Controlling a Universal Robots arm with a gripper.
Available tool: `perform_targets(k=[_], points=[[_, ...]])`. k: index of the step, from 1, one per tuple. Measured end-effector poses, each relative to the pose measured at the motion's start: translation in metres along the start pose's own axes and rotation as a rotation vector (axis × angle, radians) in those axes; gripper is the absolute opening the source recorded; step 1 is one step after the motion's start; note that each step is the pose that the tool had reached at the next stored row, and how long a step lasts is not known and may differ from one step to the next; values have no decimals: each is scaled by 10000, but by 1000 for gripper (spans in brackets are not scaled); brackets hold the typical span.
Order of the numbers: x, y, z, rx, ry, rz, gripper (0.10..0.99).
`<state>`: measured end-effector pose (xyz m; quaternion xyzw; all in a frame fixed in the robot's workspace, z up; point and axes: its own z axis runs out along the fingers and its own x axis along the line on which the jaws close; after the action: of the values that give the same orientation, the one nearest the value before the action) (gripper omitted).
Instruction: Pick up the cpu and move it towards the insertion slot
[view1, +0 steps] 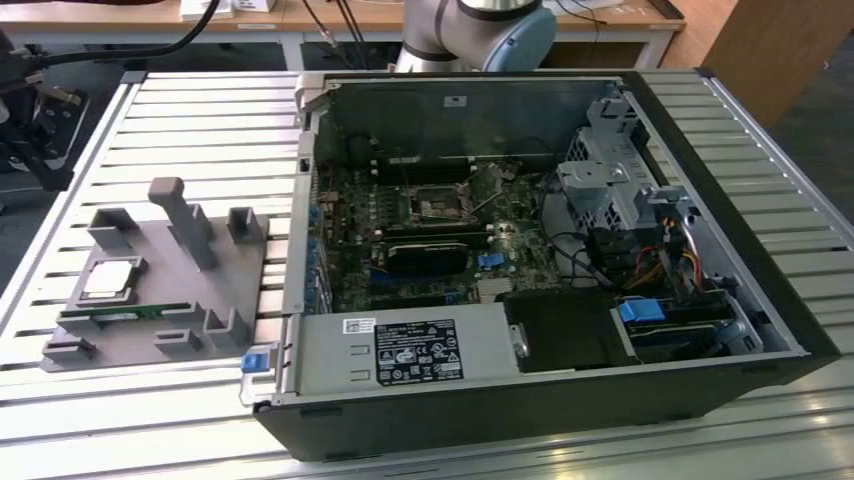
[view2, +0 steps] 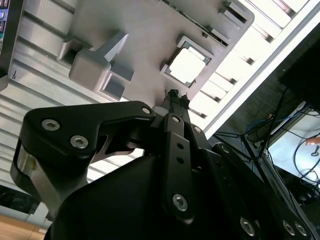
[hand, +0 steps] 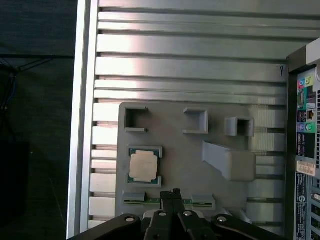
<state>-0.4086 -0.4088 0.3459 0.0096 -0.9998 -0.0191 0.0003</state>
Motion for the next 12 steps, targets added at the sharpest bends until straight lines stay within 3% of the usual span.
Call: perform_targets(k=[12], points=[[4,-4,112,1,2,0,106]])
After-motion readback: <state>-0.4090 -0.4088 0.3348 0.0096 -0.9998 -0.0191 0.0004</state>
